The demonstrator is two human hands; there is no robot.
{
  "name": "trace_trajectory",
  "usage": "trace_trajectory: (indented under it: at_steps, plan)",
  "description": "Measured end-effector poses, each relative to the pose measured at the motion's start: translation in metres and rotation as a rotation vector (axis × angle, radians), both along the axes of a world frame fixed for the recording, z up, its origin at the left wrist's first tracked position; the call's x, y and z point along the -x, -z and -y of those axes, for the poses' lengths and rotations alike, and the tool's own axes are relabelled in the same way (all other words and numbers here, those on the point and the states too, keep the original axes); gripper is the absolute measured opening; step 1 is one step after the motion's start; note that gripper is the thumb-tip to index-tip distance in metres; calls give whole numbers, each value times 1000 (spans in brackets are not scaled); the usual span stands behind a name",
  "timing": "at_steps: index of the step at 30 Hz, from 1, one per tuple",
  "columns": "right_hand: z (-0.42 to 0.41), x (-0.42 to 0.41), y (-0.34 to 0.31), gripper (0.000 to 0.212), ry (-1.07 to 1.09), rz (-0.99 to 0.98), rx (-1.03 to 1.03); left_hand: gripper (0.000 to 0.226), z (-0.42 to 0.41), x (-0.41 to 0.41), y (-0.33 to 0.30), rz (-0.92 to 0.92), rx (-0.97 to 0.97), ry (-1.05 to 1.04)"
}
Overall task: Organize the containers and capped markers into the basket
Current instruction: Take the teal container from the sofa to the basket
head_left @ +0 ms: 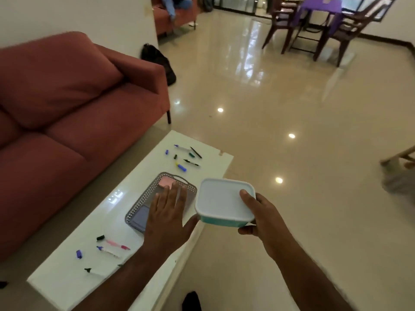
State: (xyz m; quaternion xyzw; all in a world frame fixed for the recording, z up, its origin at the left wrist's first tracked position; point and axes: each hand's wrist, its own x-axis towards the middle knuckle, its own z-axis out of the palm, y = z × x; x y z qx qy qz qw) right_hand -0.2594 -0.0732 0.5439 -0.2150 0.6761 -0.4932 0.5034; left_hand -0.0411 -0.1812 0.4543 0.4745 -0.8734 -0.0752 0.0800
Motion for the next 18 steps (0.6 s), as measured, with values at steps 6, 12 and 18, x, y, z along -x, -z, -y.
trace_trajectory:
  at_steps: [6, 12, 18]
  plan:
    - [96, 10, 42, 37, -94, 24, -63, 81, 37, -21, 14, 44, -13, -215]
    - [192, 17, 105, 57, -212, 37, -154, 82, 63, -32, 32, 80, -68, -455]
    - [285, -1, 169, 54, -419, -38, -196, 82, 102, -22, 54, 90, -49, -628]
